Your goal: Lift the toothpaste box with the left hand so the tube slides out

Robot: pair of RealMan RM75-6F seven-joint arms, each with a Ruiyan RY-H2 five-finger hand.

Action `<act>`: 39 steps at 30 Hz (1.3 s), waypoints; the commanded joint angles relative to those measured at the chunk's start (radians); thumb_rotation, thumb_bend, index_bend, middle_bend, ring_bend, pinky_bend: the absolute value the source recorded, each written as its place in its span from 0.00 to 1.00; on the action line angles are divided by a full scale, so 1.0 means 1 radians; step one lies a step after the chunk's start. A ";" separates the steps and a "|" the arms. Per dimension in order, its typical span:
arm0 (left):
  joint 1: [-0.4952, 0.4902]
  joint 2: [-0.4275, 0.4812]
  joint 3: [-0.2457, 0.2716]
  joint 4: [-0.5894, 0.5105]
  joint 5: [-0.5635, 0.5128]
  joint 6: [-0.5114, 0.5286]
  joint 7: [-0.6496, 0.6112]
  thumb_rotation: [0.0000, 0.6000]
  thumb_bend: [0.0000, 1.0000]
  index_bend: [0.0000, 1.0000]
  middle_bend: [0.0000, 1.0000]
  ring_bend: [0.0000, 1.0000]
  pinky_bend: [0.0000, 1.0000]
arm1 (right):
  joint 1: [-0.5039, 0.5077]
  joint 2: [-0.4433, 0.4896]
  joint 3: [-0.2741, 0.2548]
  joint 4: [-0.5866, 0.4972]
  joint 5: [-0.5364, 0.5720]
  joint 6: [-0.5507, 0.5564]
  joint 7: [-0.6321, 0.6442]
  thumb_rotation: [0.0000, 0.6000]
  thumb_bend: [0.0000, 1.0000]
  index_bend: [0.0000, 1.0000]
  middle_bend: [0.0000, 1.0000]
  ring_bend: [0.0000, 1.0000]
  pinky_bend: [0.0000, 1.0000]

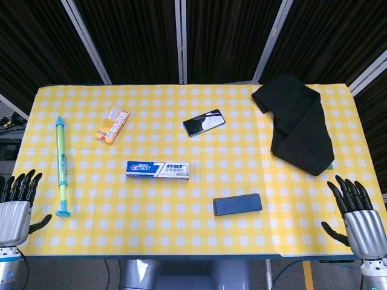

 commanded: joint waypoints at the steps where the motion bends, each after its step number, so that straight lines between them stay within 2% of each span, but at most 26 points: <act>1: 0.000 0.000 0.000 0.000 0.001 0.001 -0.001 1.00 0.00 0.00 0.00 0.00 0.00 | 0.000 0.000 -0.001 0.001 0.001 -0.003 0.000 1.00 0.07 0.00 0.00 0.00 0.00; 18: -0.011 -0.018 -0.005 0.025 0.026 0.009 -0.021 1.00 0.00 0.00 0.00 0.00 0.00 | -0.004 0.002 0.003 -0.003 0.007 0.000 0.007 1.00 0.07 0.00 0.00 0.00 0.00; 26: -0.051 -0.033 -0.038 0.028 0.051 0.002 -0.021 1.00 0.00 0.00 0.00 0.00 0.00 | -0.004 0.005 0.003 -0.001 0.008 -0.001 0.020 1.00 0.07 0.00 0.00 0.00 0.00; 29: -0.092 -0.027 -0.060 0.019 0.055 -0.037 0.001 1.00 0.00 0.00 0.00 0.00 0.02 | -0.002 0.007 0.003 -0.003 0.007 -0.003 0.027 1.00 0.07 0.00 0.00 0.00 0.00; 32: -0.142 0.003 -0.088 -0.033 0.014 -0.118 0.034 1.00 0.00 0.00 0.00 0.00 0.08 | -0.001 0.009 0.002 -0.005 0.008 -0.007 0.034 1.00 0.07 0.00 0.00 0.00 0.00; 35: -0.219 0.037 -0.133 -0.096 -0.075 -0.248 0.063 1.00 0.00 0.01 0.00 0.04 0.14 | 0.001 0.012 0.003 -0.004 0.010 -0.009 0.050 1.00 0.07 0.00 0.00 0.00 0.00; 39: -0.302 0.048 -0.176 -0.136 -0.192 -0.368 0.147 1.00 0.00 0.06 0.00 0.06 0.14 | 0.004 0.015 0.004 0.001 0.014 -0.014 0.073 1.00 0.07 0.00 0.00 0.00 0.00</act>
